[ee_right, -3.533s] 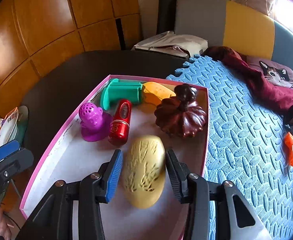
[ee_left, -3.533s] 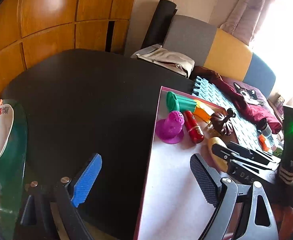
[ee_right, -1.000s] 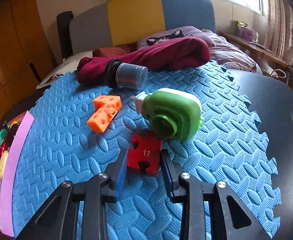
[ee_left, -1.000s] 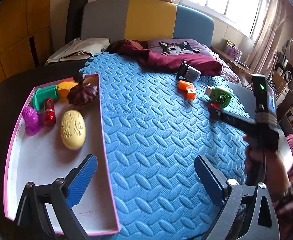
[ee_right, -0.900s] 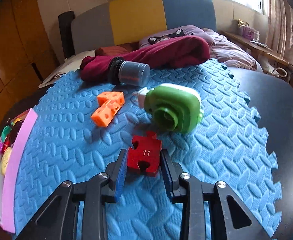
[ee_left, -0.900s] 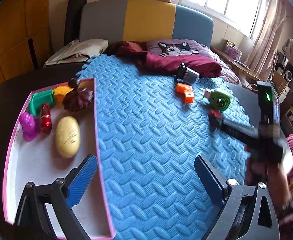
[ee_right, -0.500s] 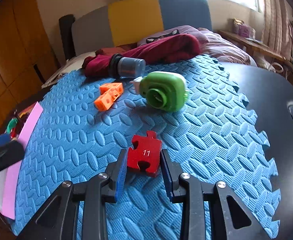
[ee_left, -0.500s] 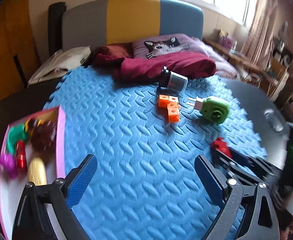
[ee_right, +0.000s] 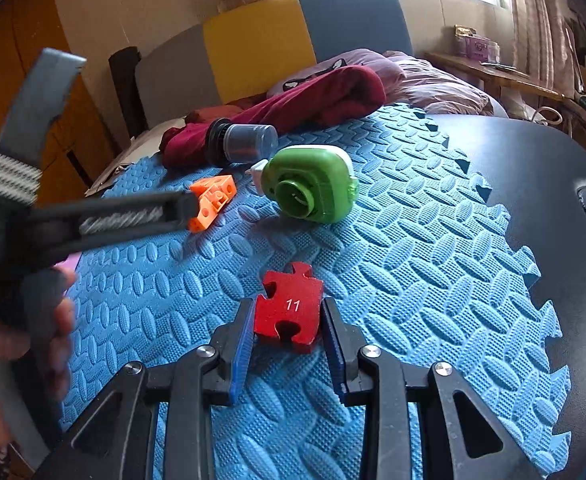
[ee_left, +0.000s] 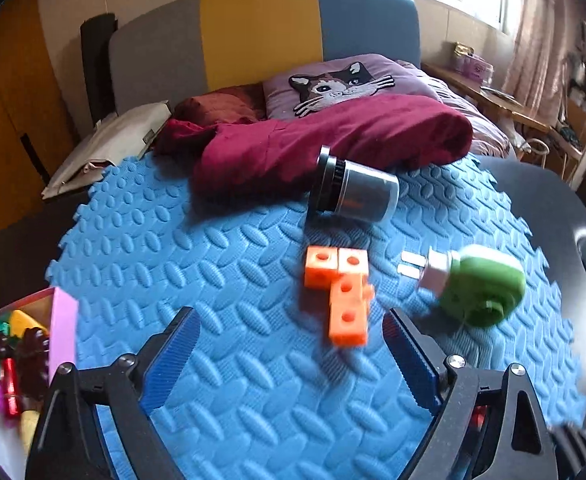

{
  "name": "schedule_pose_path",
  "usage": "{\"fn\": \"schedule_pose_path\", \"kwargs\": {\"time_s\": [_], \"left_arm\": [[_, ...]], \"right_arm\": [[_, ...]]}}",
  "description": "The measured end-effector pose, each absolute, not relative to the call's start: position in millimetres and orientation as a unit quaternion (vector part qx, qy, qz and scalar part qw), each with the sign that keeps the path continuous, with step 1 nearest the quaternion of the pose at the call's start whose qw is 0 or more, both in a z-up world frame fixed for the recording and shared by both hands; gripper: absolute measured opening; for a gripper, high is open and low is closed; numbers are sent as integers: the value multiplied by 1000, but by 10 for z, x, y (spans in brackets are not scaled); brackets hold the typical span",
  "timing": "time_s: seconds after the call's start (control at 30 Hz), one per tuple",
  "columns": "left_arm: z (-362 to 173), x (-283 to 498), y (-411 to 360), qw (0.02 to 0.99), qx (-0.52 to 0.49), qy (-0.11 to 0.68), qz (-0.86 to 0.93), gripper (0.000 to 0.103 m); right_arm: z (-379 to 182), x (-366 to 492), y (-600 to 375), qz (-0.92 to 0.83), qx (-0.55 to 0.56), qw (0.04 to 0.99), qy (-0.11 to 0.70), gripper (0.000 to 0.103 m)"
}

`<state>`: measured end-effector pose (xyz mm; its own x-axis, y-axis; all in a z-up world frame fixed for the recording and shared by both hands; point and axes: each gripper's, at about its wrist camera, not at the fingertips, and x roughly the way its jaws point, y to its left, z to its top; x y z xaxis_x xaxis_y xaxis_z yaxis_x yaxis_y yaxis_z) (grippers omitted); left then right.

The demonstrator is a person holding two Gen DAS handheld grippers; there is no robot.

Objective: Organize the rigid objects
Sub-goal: 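Grasp the orange cube stack with the left gripper while the right gripper holds the red puzzle piece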

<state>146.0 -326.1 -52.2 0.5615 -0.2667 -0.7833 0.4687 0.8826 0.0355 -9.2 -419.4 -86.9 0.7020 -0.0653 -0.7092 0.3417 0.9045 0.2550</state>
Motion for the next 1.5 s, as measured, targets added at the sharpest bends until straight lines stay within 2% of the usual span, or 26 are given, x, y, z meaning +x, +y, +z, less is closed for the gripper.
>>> {"fn": "schedule_pose_path", "kwargs": {"time_s": [0.23, 0.43, 0.63, 0.7, 0.93, 1.5], "left_arm": [[-592, 1529, -3415, 880, 132, 407, -207, 91], [-646, 1568, -3476, 883, 142, 395, -209, 86], [-723, 1569, -3523, 884, 153, 386, -216, 73], [-747, 1562, -3543, 883, 160, 385, -218, 65], [-752, 1541, -3578, 878, 161, 385, -234, 44], [-610, 1305, -3328, 898, 161, 354, -203, 42]], "right_arm": [[-878, -110, -4220, -109, 197, 903, 365, 33], [-879, -114, -4224, -107, 201, 903, 364, 33], [-882, -116, -4239, -105, 207, 903, 362, 33], [-883, -115, -4245, -104, 208, 903, 362, 33], [-884, -112, -4239, -105, 206, 903, 363, 33], [-870, -107, -4208, -112, 194, 904, 366, 33]]}}
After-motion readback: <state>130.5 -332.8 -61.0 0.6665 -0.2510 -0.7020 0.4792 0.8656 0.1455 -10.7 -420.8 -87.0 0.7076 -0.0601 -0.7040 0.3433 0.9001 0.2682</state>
